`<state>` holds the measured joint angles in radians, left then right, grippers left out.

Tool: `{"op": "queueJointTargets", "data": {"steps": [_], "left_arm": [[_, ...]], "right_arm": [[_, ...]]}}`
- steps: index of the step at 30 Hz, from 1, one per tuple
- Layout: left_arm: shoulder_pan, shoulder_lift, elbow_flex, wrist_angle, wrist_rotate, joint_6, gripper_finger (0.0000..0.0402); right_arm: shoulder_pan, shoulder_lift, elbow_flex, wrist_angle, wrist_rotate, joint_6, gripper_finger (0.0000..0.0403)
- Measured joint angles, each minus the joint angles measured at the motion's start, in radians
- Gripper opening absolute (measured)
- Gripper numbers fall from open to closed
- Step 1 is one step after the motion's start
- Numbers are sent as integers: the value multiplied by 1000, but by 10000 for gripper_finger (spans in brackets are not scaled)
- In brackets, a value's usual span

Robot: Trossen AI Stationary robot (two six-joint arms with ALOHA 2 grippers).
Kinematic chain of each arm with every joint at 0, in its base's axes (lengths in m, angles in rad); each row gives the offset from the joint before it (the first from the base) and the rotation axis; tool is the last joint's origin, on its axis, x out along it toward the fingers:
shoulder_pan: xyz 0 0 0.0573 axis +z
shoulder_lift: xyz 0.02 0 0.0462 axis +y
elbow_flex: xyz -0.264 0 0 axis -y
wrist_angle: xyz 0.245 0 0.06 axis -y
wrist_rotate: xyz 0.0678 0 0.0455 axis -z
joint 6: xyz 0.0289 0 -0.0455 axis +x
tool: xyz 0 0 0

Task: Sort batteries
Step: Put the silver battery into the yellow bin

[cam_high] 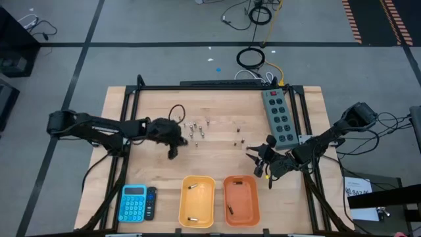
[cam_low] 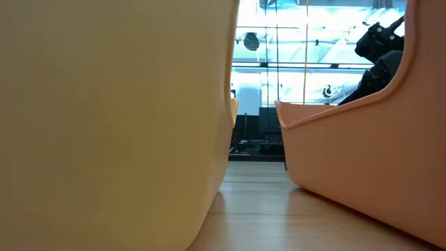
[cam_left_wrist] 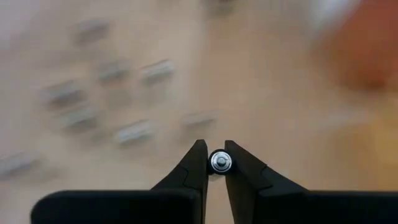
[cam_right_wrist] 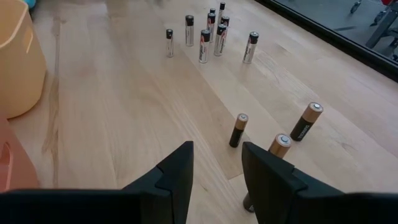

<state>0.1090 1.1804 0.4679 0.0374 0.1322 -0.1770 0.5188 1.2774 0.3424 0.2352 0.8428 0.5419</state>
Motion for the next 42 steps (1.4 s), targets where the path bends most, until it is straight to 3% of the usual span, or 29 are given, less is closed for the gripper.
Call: {"op": "queueJointTargets", "data": {"steps": [3,10,18,23,28,33,42], "left_arm": [[-60,-43,0,88,195,-65,39],[-283,15,5,255,232,-158,39],[-472,208,180,250,151,-171,39],[-519,325,299,129,96,-131,39],[-530,410,344,81,81,-132,42],[-530,434,345,74,31,-139,70],[-529,405,345,72,-23,-130,79]], "right_arm": [[0,0,0,0,16,0,128],[-1,0,0,0,20,-1,128],[-8,0,0,1,21,-2,128],[-7,0,0,1,20,1,128],[-7,0,0,1,20,3,128],[-7,0,0,1,17,3,128],[-7,0,0,1,15,4,128]]}}
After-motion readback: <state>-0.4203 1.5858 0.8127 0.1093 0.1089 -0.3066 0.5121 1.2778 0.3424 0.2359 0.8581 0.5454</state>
